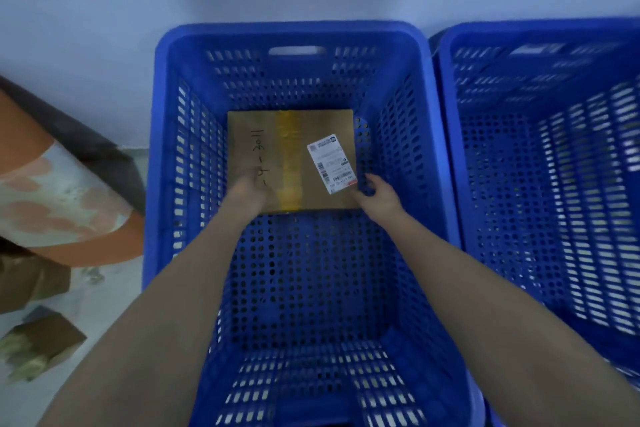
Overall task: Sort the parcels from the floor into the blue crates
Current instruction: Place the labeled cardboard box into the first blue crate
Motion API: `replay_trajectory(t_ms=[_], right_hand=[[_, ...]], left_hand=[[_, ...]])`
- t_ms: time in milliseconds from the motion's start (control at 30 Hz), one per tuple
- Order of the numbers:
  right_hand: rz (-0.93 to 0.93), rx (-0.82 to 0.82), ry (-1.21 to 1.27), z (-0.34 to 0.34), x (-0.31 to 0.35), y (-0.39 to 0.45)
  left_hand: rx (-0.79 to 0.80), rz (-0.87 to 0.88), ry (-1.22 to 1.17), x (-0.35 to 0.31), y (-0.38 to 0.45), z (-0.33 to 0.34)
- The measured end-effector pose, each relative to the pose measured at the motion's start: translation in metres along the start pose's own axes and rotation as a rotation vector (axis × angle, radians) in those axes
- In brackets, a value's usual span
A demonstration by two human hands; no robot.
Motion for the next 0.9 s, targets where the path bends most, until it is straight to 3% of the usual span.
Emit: replay_trajectory(t_ms=[67, 133, 300, 433, 667, 900], right_hand=[[0.005, 0.005, 0.011, -0.006, 0.003, -0.021], [0.011, 0.015, -0.007, -0.009, 0.006, -0.046], [0.038, -0.008, -0.057, -0.021, 0.008, -0.107], [0.034, -0.084, 0.036, -0.038, 0.002, -0.157], [0.103, -0.342, 0.248, -0.089, -0.044, -0.246], [0.360, -0.681, 0.617, -0.142, -0.150, -0.322]], left_hand=[[-0.054, 0.134, 0.364, -0.016, -0.036, -0.004], [-0.060, 0.165, 0.544, -0.025, -0.066, -0.005], [0.050, 0.163, 0.478, -0.036, -0.115, 0.000], [0.115, 0.274, 0.415, -0.044, -0.144, 0.002], [0.232, 0.412, 0.163, -0.096, -0.208, 0.031], [0.305, 0.586, 0.245, -0.162, -0.266, 0.107]])
Point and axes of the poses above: each hand's wrist, its own y-axis towards the middle knuckle, its own z-axis out of the palm, x = y × z, the point moved 3 cm from there along y, towards the middle knuckle, and after that the axes turned 2 degrees about z, right-handed, at the moved point
